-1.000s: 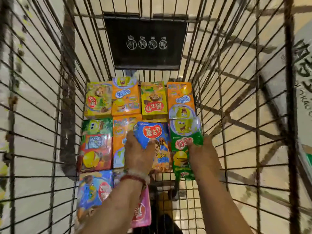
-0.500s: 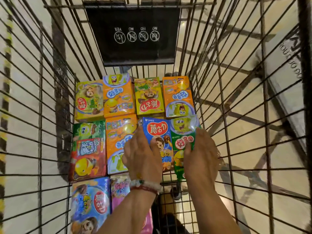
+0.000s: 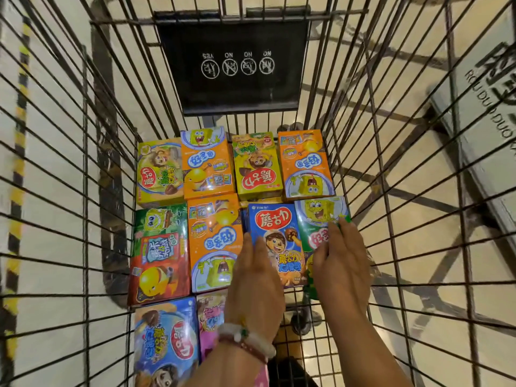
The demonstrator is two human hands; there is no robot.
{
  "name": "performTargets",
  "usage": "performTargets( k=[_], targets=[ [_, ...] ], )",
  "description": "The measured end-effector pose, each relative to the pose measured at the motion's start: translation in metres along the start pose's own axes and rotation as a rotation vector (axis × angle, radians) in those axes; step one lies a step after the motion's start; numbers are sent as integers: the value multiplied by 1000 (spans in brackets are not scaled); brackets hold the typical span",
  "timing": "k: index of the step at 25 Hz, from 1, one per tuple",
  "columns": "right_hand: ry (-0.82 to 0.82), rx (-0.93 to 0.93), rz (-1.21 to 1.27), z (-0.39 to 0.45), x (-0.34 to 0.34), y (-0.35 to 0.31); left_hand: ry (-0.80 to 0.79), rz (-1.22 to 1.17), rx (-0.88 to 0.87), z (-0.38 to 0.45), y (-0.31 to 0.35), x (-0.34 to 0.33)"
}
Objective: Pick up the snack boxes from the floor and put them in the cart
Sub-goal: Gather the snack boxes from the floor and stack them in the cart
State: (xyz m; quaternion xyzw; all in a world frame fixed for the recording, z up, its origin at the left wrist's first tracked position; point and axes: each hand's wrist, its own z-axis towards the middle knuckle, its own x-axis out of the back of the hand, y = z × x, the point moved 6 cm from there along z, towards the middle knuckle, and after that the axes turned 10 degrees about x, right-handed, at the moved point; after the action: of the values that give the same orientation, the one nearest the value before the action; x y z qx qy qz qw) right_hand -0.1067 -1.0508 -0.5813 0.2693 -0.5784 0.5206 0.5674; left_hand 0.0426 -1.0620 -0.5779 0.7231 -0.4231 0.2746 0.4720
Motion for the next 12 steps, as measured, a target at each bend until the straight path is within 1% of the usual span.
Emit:
performTargets(
  k=[4, 7, 9, 11, 12],
  targets=[
    [-15, 3, 7, -1, -1, 0, 53, 308, -113, -7, -6, -20],
    [-61, -36, 83, -1, -6, 1, 92, 351, -151, -7, -9, -24],
    [-78, -53, 146, -1, -9, 1, 44, 342, -162, -1, -9, -23],
    [-79, -38, 161, 0, -13, 2, -19, 356, -198, 7, -7, -22],
    [-87, -20, 158, 0, -16, 2, -62, 371, -188, 10, -6, -21]
  ],
)
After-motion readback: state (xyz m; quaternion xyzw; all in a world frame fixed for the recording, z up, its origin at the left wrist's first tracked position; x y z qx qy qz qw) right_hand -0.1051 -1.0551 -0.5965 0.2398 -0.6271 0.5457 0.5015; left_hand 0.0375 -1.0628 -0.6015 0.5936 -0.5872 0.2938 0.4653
